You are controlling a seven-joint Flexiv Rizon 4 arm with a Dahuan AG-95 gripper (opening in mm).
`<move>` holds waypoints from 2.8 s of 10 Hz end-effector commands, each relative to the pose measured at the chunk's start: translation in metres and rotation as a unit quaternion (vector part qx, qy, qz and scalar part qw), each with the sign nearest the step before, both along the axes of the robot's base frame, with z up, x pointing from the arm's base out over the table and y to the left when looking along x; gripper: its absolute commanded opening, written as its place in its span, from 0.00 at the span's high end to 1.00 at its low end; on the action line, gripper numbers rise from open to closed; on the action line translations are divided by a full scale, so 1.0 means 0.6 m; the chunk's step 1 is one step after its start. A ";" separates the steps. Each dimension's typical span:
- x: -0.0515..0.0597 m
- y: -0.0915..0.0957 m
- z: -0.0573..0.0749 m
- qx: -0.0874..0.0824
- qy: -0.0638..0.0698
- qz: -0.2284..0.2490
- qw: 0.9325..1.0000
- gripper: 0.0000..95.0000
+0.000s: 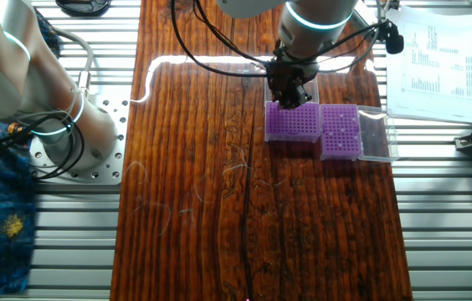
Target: Transfer all small pipette tips from one holder to another
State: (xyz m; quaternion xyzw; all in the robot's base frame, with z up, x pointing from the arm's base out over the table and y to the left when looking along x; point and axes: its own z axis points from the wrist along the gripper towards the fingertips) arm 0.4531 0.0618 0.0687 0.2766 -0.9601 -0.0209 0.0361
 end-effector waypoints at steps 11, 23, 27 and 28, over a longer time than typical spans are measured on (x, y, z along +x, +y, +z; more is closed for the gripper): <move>0.096 0.012 0.024 -0.005 -0.004 0.022 1.000 0.80; 0.123 -0.011 0.009 0.008 -0.008 0.056 0.998 0.80; 0.123 -0.011 0.009 0.008 -0.007 0.058 0.998 1.00; 0.123 -0.011 0.009 0.003 -0.005 0.016 1.000 0.80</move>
